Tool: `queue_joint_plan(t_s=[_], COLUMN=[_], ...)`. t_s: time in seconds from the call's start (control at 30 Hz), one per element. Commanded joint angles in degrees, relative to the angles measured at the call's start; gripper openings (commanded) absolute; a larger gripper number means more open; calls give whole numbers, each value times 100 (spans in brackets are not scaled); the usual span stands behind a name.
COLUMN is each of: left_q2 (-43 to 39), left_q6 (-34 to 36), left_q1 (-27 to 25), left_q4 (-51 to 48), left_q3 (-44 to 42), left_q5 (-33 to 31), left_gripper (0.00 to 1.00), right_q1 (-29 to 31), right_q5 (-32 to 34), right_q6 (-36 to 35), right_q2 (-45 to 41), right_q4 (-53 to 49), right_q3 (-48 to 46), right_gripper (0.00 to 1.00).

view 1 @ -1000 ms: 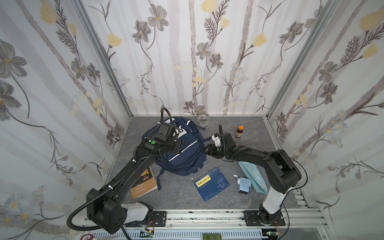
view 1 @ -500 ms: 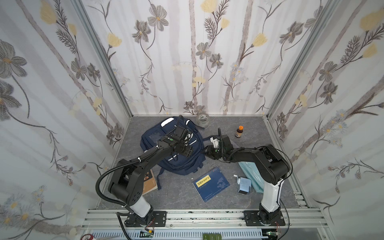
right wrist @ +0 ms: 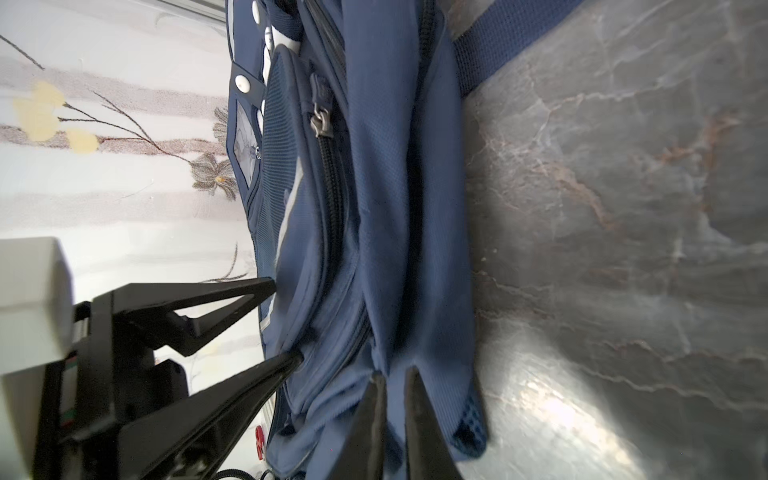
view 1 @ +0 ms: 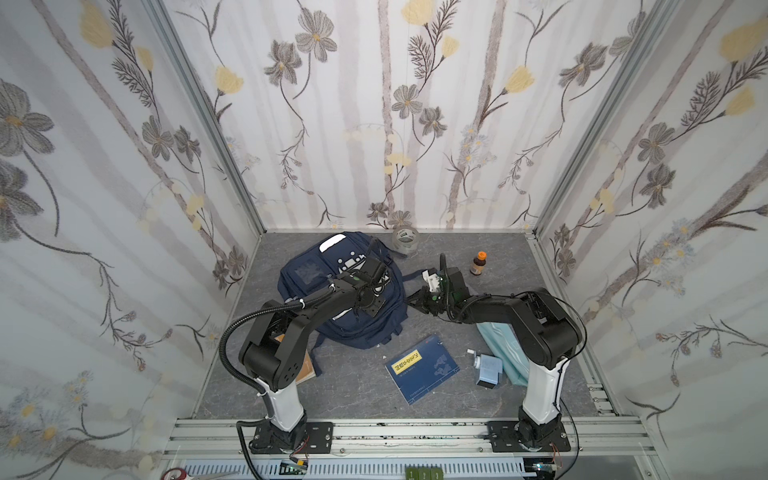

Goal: Pack the student bag

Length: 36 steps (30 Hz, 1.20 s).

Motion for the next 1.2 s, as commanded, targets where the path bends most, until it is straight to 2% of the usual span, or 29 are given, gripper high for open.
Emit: queue_joint_plan(t_s=[0.0, 0.1, 0.27, 0.43, 0.57, 0.67, 0.77, 0.9, 1.03, 1.17], left_q2=[214, 320, 101, 104, 168, 78, -8, -257, -794, -1307], left_q6=[177, 131, -123, -1041, -1745, -2168, -2460, -2374, -2170, -1979], left_q1=[26, 26, 116, 354, 518, 520, 521, 521, 521, 521], left_q4=[-299, -341, -317, -1440, -2288, -2484, -2531, -2422, -1858, -1261], left_q3=[149, 242, 490, 1801, 2745, 3115, 3360, 3319, 2571, 1824], left_q5=[-381, -465, -688, -1064, -911, -755, -600, -384, -81, 374], left_gripper=[31, 0, 0, 0, 0, 0, 0, 0, 0, 0], right_q1=[7, 3, 7, 32, 125, 187, 283, 352, 319, 291], right_q5=[64, 121, 279, 394, 514, 430, 383, 271, 73, -432], right_q6=[-103, -228, -616, -774, -815, -752, -684, -582, -332, 128], right_q2=[-163, -313, -569, -765, -843, -766, -740, -809, -828, -673], right_q4=[64, -143, -735, -1117, -1322, -1365, -1207, -968, -485, 278], right_q3=[29, 108, 402, 615, 733, 823, 846, 894, 737, 588], right_gripper=[15, 21, 41, 55, 64, 72, 74, 74, 74, 73])
